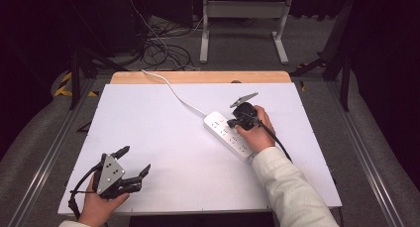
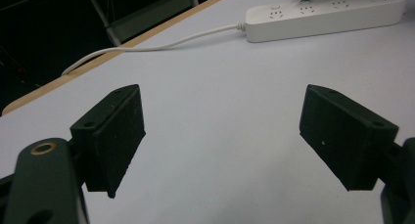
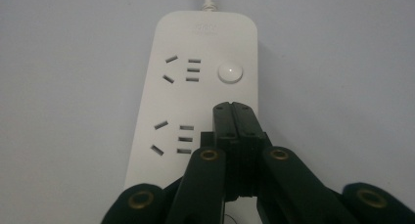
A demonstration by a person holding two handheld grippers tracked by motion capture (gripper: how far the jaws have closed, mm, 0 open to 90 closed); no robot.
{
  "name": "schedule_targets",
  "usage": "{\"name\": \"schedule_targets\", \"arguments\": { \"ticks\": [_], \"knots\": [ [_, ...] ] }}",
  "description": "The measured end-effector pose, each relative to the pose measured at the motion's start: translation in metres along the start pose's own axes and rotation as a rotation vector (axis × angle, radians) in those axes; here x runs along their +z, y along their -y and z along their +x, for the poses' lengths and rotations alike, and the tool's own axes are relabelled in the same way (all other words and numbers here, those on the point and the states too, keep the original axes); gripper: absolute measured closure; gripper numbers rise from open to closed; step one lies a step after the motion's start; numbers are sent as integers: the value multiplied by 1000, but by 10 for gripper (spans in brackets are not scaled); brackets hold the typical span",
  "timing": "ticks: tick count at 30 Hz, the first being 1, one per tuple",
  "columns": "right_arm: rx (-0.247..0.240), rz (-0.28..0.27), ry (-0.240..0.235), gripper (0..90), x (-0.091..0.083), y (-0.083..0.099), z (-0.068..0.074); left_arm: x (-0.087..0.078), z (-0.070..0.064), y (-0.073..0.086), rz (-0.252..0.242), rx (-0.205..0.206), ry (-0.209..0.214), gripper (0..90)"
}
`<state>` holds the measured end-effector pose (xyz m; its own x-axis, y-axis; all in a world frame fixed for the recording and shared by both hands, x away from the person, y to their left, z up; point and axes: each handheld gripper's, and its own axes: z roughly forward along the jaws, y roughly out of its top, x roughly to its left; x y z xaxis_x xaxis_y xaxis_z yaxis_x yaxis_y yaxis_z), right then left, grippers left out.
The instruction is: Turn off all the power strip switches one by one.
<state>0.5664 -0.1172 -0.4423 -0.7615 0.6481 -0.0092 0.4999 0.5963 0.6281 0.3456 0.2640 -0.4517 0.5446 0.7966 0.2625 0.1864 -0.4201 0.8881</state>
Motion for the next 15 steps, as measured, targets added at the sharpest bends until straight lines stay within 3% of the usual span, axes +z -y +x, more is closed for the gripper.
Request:
{"name": "schedule_targets", "arguments": {
  "ticks": [15],
  "knots": [
    [4,-5,4,900,4,1,1,0,0,0,1,1,1,178]
  ]
}}
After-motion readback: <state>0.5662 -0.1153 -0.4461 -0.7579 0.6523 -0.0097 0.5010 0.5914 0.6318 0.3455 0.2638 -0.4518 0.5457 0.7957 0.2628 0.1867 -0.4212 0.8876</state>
